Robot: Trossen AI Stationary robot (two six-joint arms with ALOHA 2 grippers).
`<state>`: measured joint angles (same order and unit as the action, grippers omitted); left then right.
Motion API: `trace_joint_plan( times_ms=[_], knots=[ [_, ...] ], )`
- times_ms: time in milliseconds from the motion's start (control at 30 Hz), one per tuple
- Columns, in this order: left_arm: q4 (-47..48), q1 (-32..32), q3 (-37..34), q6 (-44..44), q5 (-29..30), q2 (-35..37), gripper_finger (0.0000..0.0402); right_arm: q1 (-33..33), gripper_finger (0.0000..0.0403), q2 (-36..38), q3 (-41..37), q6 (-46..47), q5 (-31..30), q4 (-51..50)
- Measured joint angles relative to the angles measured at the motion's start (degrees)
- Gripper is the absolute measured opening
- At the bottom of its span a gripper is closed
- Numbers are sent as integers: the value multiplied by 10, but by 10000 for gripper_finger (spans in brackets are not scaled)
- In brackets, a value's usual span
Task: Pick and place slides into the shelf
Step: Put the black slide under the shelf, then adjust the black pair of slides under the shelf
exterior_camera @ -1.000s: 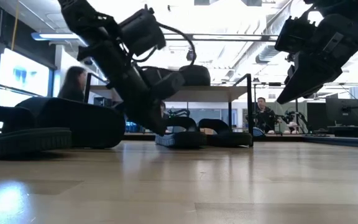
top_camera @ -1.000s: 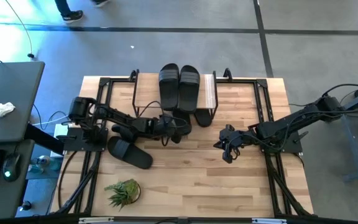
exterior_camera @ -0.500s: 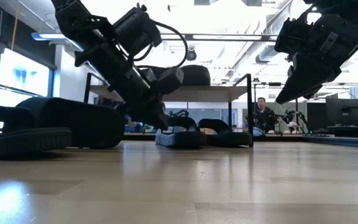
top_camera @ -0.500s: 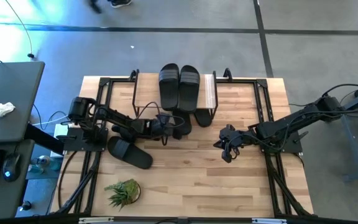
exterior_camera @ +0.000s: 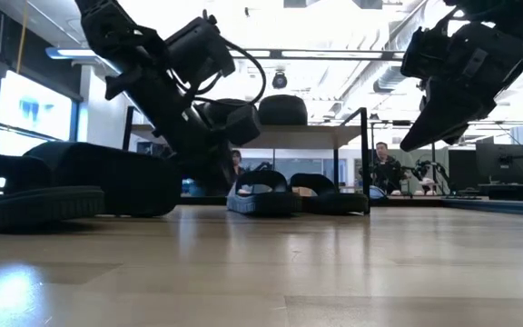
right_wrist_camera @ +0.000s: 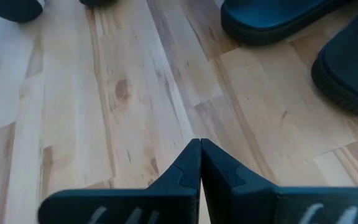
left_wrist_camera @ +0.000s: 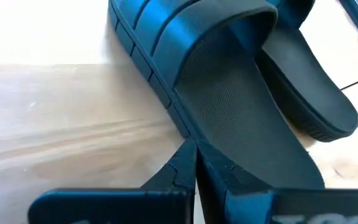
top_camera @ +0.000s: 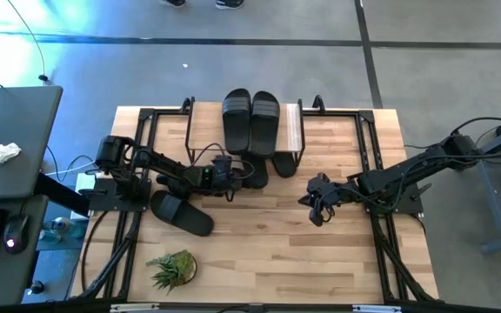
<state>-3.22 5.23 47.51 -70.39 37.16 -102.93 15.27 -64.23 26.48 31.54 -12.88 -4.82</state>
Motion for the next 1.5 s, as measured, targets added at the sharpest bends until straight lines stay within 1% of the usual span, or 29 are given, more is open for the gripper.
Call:
trace_joint_plan(
  times_ms=[100,233,300,500,633,867,933,1033,1067,1100,1133,1200,1333,1400,1500],
  knots=[
    [-2,0,0,-5,-2,-6,0,9,0,0,0,0,-16,0],
    [-35,0,0,5,-1,-22,0,20,0,0,0,3,-35,0],
    [-62,0,2,17,-3,-33,0,22,0,0,0,10,-38,-1],
    [-83,0,1,28,-10,-51,0,22,0,0,0,10,-39,-4],
    [-116,1,1,73,-3,-62,0,22,0,0,0,4,-39,-5],
    [-137,27,1,100,6,-67,0,22,0,0,0,-4,-41,-7],
    [-138,36,4,110,6,-67,0,21,0,0,0,-4,-57,-11],
    [-138,49,9,134,-2,-69,0,2,0,-5,-1,31,-112,-34],
    [-137,52,11,142,-6,-69,0,-16,0,-7,-7,51,-114,-34],
    [-137,54,14,147,-8,-69,0,-37,0,-8,-16,68,-104,-31],
    [-137,57,16,150,-8,-69,0,-58,0,-12,-25,86,-88,-19],
    [-140,61,16,151,-6,-69,0,-87,0,-17,-55,109,-75,32],
    [-140,61,16,163,-5,-69,0,-119,0,-31,-111,141,-49,163],
    [-139,60,16,166,-5,-69,0,-124,0,-44,-130,166,-60,197],
    [-139,60,16,166,-6,-69,0,-130,0,-64,-143,202,-95,237]
  ],
)
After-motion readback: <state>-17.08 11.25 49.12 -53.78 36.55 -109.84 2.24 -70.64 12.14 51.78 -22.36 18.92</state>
